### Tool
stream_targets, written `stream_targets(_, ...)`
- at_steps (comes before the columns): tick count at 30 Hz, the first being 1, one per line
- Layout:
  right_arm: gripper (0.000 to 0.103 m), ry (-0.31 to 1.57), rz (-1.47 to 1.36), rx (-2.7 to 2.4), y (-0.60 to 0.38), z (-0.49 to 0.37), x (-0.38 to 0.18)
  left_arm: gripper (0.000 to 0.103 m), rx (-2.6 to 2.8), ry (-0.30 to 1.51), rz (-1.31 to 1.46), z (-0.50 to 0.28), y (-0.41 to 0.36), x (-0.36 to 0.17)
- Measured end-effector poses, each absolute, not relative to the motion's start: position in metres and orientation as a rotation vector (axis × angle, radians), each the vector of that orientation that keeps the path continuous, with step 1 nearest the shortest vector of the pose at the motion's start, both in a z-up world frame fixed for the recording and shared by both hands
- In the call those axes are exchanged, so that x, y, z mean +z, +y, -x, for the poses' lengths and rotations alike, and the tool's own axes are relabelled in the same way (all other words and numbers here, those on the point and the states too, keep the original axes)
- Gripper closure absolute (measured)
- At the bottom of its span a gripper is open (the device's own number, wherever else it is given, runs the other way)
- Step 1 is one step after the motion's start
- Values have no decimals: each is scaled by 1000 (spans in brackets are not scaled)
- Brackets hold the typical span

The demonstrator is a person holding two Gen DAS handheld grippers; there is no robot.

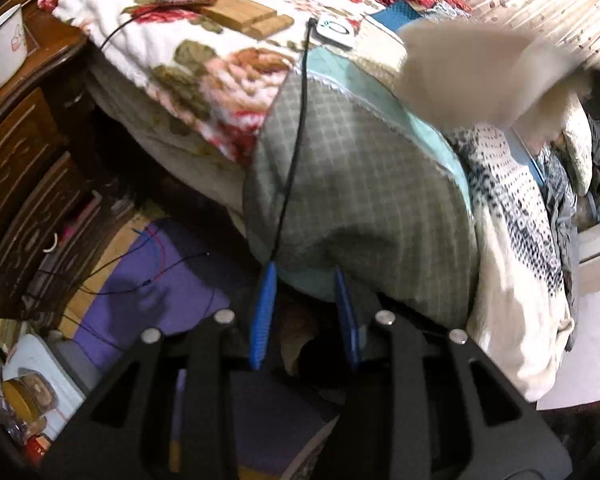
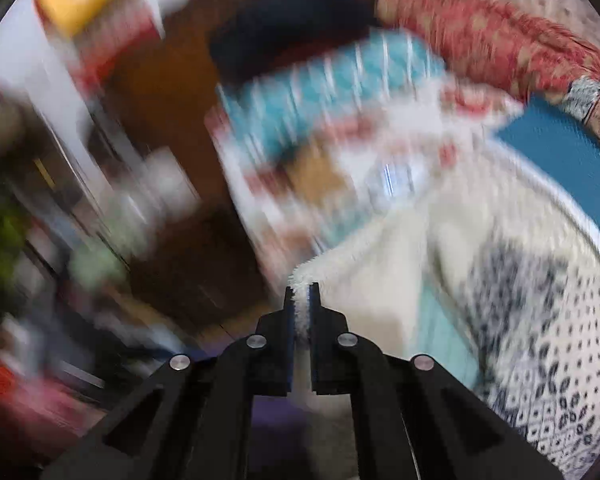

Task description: Fold large clothes

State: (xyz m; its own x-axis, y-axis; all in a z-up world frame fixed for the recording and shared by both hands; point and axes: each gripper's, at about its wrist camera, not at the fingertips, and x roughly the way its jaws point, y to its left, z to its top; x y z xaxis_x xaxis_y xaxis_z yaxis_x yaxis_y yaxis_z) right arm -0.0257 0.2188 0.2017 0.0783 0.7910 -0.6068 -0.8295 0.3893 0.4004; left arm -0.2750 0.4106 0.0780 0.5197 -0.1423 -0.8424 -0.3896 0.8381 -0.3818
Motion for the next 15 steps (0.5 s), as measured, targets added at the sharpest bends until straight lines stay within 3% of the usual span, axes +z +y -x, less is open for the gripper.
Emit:
stream_targets(2,67,726,-86,1212,175,6,275,74,145,1005,575,265,407,86)
stream_targets(6,67,630,-173,1061,95,-34,332,74,97,967,545,247,392,102)
stream_targets(11,67,686,-323,893,-17,-75,323,74,35,976,506,225,366,107)
stream_targets(15,67,769,-450,747,-104,-104,272,74,25,1014,486,211,354,101)
